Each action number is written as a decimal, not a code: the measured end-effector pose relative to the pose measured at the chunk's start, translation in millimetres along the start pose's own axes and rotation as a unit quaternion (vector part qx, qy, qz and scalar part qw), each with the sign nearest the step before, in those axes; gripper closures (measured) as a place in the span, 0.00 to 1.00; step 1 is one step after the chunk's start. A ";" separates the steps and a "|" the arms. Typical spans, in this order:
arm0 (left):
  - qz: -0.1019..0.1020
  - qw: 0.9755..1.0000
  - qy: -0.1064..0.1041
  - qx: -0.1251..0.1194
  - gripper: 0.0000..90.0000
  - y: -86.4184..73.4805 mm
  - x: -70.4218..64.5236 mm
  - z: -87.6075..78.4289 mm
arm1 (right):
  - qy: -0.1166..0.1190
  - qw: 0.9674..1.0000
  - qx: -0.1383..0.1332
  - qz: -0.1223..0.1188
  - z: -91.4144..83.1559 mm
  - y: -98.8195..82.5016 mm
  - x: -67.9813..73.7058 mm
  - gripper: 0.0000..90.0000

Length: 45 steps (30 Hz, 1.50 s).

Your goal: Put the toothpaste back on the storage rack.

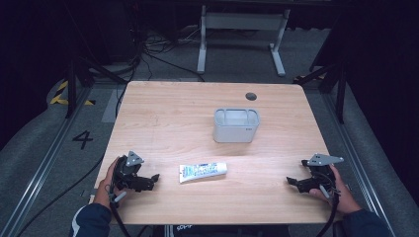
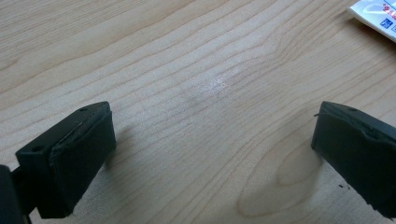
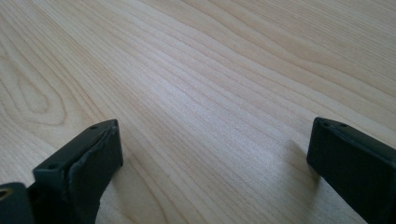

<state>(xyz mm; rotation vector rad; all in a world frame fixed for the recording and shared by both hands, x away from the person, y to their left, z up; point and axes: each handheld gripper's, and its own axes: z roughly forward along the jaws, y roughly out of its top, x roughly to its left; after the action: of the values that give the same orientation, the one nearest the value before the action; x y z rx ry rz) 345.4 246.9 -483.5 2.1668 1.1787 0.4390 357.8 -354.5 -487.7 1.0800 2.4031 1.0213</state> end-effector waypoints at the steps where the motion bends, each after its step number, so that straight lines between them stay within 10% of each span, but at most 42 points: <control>1: 0.000 1.000 -0.001 0.000 0.00 0.0 0.1 0.1 | 0.000 1.000 0.000 0.000 0.0 0.0 0.0 0.04; 20: 0.016 1.000 -0.013 -0.002 0.00 -1.5 2.5 -1.4 | 0.020 0.999 0.028 -0.025 1.8 8.6 -0.6 0.05; 24: 0.034 0.999 -0.025 0.000 0.00 -2.9 6.2 -3.0 | 0.035 0.998 0.029 -0.049 2.2 16.0 3.8 0.23; 45: 0.036 0.999 -0.028 -0.001 0.01 -3.6 6.8 -3.4 | 0.101 0.982 0.043 -0.153 16.7 71.0 43.0 0.24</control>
<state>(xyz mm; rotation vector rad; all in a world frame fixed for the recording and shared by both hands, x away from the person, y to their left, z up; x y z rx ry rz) 345.0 255.3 -483.4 2.2104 1.0728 0.4064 375.1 -281.6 -448.0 0.6255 2.6890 0.9655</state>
